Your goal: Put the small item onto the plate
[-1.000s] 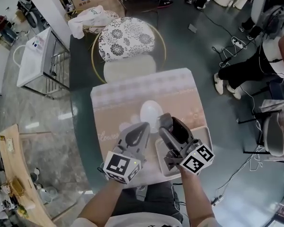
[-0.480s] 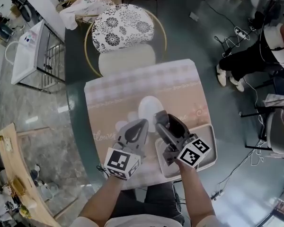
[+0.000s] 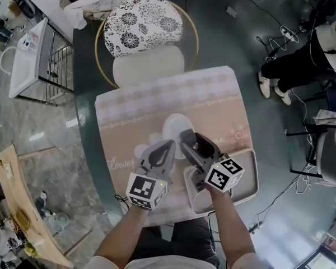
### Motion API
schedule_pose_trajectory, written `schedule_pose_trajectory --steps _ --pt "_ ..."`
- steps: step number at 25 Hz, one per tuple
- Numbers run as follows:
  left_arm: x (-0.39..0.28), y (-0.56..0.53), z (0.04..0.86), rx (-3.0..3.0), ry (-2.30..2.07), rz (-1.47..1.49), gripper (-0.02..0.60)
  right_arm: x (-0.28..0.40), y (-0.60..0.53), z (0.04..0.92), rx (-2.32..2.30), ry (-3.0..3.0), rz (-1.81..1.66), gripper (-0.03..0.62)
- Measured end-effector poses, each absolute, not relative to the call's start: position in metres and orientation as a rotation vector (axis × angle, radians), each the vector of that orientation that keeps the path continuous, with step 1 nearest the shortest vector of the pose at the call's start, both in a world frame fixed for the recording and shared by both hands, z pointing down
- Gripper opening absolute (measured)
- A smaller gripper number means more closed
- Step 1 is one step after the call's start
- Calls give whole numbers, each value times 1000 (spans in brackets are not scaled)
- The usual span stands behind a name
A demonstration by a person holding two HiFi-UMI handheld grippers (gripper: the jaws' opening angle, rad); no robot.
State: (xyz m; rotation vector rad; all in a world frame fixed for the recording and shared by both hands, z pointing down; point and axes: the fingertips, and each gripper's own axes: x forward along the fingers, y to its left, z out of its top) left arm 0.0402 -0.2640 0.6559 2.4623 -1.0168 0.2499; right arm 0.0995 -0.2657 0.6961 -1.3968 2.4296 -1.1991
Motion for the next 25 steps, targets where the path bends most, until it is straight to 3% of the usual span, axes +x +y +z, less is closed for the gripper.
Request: schedule_pose_trajectory --steps 25 --pt "19 -278 680 2363 -1044 288 5 81 -276 777 -1666 2737 -1475 290"
